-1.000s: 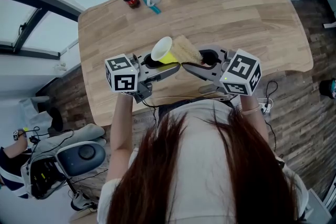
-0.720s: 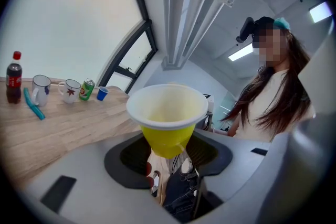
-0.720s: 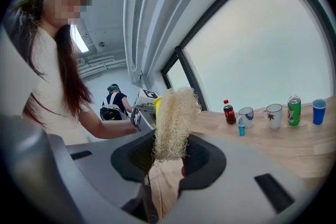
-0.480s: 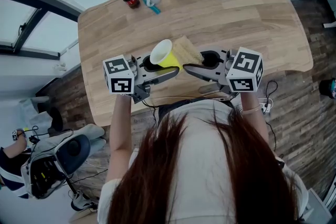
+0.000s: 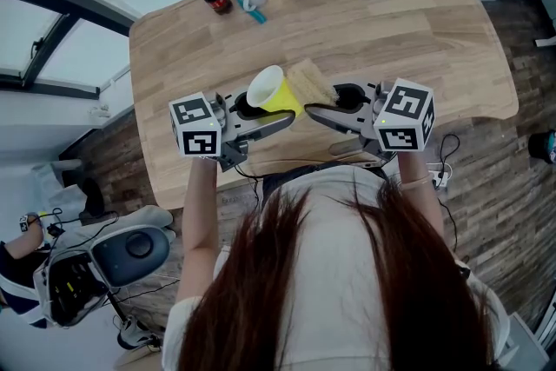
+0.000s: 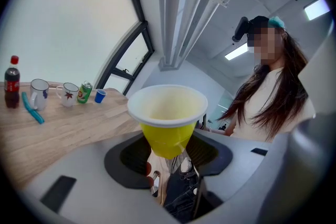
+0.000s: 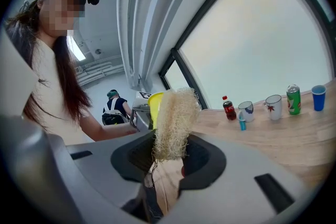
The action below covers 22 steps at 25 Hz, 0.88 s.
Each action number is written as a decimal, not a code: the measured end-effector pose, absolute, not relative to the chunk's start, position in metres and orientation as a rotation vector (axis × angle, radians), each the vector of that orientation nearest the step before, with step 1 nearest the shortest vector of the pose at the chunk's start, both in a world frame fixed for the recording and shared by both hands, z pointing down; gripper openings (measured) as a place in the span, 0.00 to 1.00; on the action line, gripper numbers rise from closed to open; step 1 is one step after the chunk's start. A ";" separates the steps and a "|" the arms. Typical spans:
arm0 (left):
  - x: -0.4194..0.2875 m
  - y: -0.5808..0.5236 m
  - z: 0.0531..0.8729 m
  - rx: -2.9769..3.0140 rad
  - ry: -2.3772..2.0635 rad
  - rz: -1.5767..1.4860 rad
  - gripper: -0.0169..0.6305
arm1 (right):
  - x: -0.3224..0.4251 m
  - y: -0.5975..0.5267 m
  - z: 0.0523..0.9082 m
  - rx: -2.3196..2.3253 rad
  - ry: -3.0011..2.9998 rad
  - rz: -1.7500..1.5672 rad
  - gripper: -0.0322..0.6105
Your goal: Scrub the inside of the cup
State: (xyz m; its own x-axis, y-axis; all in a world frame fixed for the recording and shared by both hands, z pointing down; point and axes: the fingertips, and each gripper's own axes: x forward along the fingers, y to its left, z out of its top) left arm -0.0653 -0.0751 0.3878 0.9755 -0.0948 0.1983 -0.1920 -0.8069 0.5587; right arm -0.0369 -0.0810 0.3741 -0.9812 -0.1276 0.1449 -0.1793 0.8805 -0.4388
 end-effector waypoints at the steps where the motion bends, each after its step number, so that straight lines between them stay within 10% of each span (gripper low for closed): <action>1: -0.066 -0.076 0.388 2.512 -0.206 0.213 0.36 | -0.037 -0.082 0.375 0.252 -2.933 0.699 0.25; 22: -0.080 -0.090 0.416 2.524 -0.471 0.435 0.36 | -0.024 -0.093 0.393 0.489 -2.852 0.669 0.25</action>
State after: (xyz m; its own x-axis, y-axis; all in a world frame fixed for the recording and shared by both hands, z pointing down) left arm -0.0800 -0.0897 0.4161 0.8873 -0.2405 0.3936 -0.4114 -0.7985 0.4396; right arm -0.0243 -0.0926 0.3928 -0.9315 -0.2752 0.2378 -0.3523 0.8455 -0.4012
